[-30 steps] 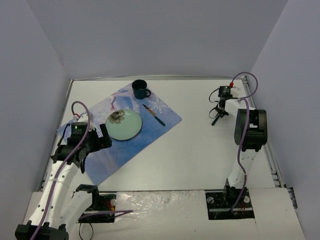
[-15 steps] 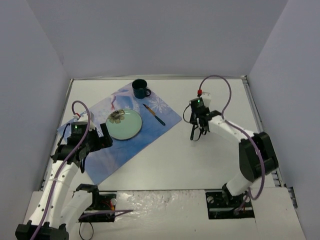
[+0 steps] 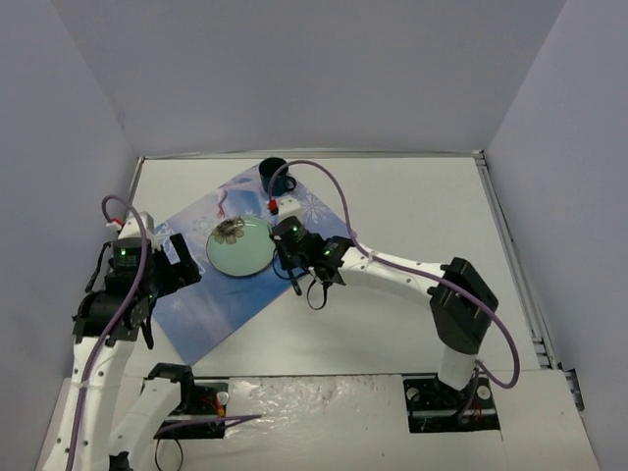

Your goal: Set the dinner table for one person

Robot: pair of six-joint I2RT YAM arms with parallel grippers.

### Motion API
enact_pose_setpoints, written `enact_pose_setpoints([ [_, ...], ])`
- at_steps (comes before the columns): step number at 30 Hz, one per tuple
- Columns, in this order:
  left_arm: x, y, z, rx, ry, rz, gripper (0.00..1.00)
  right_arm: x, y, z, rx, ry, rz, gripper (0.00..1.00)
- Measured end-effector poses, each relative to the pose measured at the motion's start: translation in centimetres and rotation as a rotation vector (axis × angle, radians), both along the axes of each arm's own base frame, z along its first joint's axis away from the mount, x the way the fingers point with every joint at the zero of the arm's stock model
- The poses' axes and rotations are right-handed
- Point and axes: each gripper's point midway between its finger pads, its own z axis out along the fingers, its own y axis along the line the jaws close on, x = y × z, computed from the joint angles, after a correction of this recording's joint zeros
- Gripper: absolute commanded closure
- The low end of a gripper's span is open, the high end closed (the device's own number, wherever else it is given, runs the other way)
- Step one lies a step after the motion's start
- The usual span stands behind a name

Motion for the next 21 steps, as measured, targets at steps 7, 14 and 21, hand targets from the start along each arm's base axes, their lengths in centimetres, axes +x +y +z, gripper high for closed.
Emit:
enact_pose_setpoints([
  [7,-2.1,1.5,6.0,0.039,-0.114,0.057,0.03,-1.8,9.7,-0.9,0.017,-0.021,0.231,1.00],
  [14,-5.3,2.6,6.0,0.048,-0.079,0.125,0.03,-4.2,16.5,-2.9,0.032,-0.016,0.384,1.00],
  [21,-7.6,3.3,5.6,0.054,-0.043,0.174,0.03,-5.1,20.2,-3.7,0.083,-0.009,0.429,1.00],
])
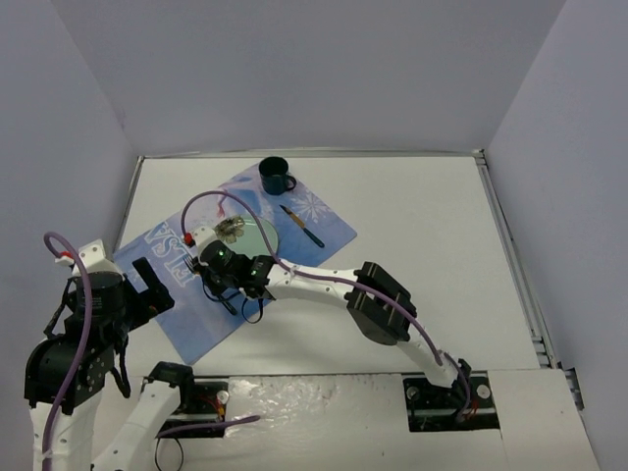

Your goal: Set the dinner table for one person

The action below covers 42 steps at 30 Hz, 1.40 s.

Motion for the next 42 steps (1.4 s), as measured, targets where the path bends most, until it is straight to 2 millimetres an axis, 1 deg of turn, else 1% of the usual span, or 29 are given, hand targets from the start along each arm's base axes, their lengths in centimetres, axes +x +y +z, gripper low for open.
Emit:
enact_pose_setpoints([
  [2,-0.5,0.2,0.2,0.003,-0.008,0.009,0.03,0.0,0.7,-0.1,0.019,0.004,0.002,1.00],
  [6,-1.5,0.5,0.7,0.002,-0.025,0.015,0.03,0.0,1.7,-1.0,0.049,0.021,-0.006,1.00],
  [10,-1.9,0.5,0.9,-0.001,-0.033,0.014,0.03,-0.2,2.6,-2.1,0.070,0.044,0.001,1.00],
  [14,-2.2,0.5,0.8,0.000,-0.027,0.006,0.03,-0.4,3.0,-3.1,0.075,0.067,0.002,1.00],
  [19,-2.5,0.5,0.6,0.002,-0.018,0.000,0.03,-0.5,3.4,-3.2,0.093,0.085,-0.001,1.00],
  [25,-2.6,0.5,0.5,0.005,-0.012,-0.005,0.03,-0.3,4.3,-2.2,0.137,0.089,-0.004,1.00],
  [27,-2.7,0.5,0.5,0.005,-0.012,-0.005,0.03,-0.2,4.6,-2.2,0.151,0.087,-0.004,1.00],
  [29,-2.7,0.5,0.5,0.005,-0.014,-0.005,0.03,-0.2,4.8,-2.7,0.150,0.091,-0.002,1.00],
  [36,-3.1,0.6,0.6,0.002,-0.028,-0.005,0.03,-0.6,4.8,-5.4,0.119,0.114,0.010,0.99],
  [42,-3.5,0.7,0.6,-0.001,-0.037,-0.005,0.03,-0.6,4.8,-6.2,0.114,0.117,0.015,0.99],
])
